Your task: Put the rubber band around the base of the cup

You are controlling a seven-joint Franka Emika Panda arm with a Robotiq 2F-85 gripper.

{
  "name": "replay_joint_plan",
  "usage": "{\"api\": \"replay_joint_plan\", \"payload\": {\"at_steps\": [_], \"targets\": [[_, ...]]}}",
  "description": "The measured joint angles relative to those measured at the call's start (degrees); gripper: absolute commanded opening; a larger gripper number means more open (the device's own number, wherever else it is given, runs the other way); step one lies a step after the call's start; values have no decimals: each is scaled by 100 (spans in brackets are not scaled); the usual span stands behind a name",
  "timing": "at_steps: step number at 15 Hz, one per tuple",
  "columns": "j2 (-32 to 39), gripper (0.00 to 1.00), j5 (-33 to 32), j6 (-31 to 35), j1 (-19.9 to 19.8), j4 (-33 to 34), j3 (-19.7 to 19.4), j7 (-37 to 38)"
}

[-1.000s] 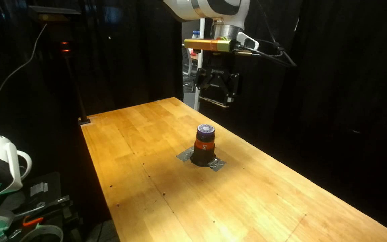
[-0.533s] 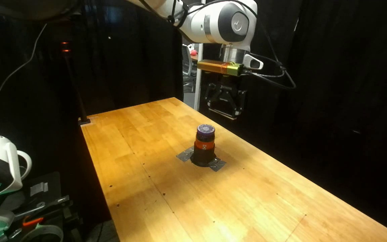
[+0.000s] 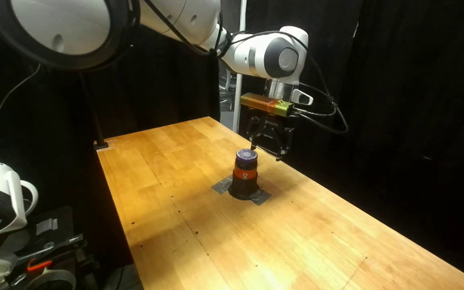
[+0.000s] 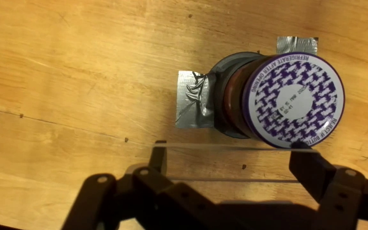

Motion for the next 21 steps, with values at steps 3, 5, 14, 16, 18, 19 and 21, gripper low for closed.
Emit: {"api": "replay_joint_plan", "payload": {"at_steps": [3,5,14,16,18,19,21], "targets": [[71,100,237,-75,-27,90,49,-121],[96,100,353,-116,-31,99,91,-140],[229,100,416,-263,-55,98,126,-140],[216,100,439,-313,-74,91,126,-140],[185,100,477,-358,-89,48,126,-140],[172,100,498,-392,-96,28,126,-140],[146,100,544,-449,-111,-22,127,-141]]}}
